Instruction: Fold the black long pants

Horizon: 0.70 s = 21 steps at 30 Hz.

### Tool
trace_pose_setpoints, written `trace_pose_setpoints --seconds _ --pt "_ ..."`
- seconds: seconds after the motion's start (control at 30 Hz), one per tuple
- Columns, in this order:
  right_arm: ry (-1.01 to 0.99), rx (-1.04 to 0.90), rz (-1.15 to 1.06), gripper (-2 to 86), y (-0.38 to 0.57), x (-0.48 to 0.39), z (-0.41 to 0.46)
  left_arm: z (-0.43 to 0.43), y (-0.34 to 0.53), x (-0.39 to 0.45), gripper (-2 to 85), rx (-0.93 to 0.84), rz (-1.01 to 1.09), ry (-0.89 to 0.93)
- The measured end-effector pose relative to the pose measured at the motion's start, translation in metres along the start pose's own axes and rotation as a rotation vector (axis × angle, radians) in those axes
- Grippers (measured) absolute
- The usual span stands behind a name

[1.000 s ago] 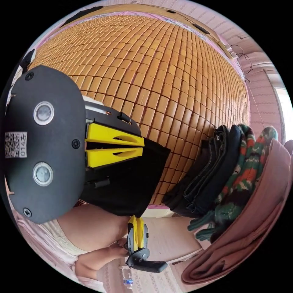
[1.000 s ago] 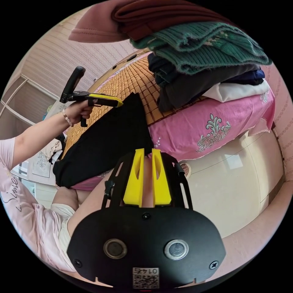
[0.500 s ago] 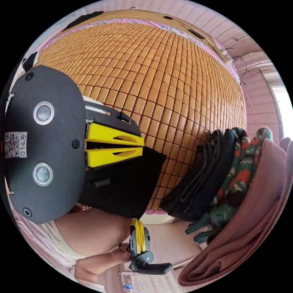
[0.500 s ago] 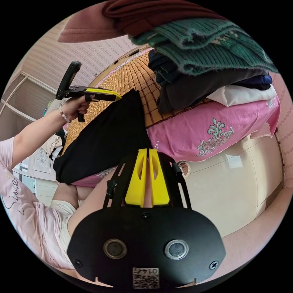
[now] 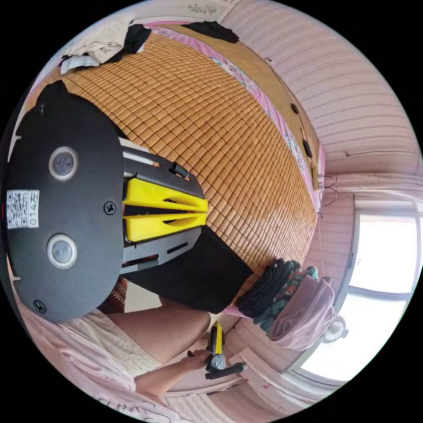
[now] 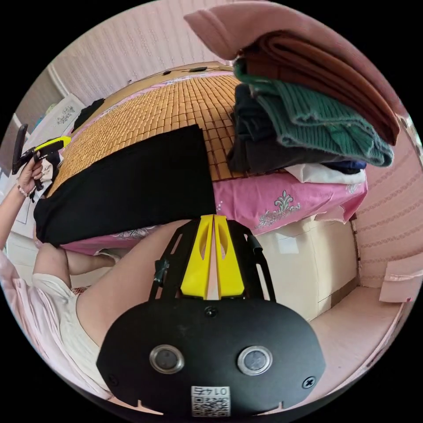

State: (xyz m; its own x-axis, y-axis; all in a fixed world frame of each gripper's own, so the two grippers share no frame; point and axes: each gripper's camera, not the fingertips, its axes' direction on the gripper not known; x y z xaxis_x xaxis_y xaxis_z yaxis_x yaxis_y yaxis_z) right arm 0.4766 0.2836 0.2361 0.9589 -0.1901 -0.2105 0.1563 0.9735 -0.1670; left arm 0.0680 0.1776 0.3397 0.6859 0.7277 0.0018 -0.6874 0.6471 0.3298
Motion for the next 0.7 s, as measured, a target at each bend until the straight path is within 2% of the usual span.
trace_pose_setpoints --seconds 0.13,0.3,0.5,0.6,0.7 --pt "-0.011 0.067 -0.224 1.1 -0.036 -0.067 -0.007 -0.032 0.116 -0.035 -0.7 -0.045 -0.245 -0.026" --pt "-0.187 0.065 -0.593 7.1 -0.119 -0.199 0.015 -0.045 0.195 -0.051 0.6 -0.042 -0.392 -0.056" --pt "-0.266 -0.065 -0.839 8.3 -0.197 -0.339 0.058 -0.044 0.22 -0.093 5.2 -0.003 -0.361 -0.145" --pt "-0.264 -0.13 -0.893 8.5 -0.216 -0.389 0.078 -0.027 0.221 -0.113 6.2 -0.118 -0.241 -0.219" --pt "-0.189 -0.211 -0.946 7.6 -0.223 -0.429 0.102 -0.005 0.23 -0.129 7.5 -0.183 -0.178 -0.169"
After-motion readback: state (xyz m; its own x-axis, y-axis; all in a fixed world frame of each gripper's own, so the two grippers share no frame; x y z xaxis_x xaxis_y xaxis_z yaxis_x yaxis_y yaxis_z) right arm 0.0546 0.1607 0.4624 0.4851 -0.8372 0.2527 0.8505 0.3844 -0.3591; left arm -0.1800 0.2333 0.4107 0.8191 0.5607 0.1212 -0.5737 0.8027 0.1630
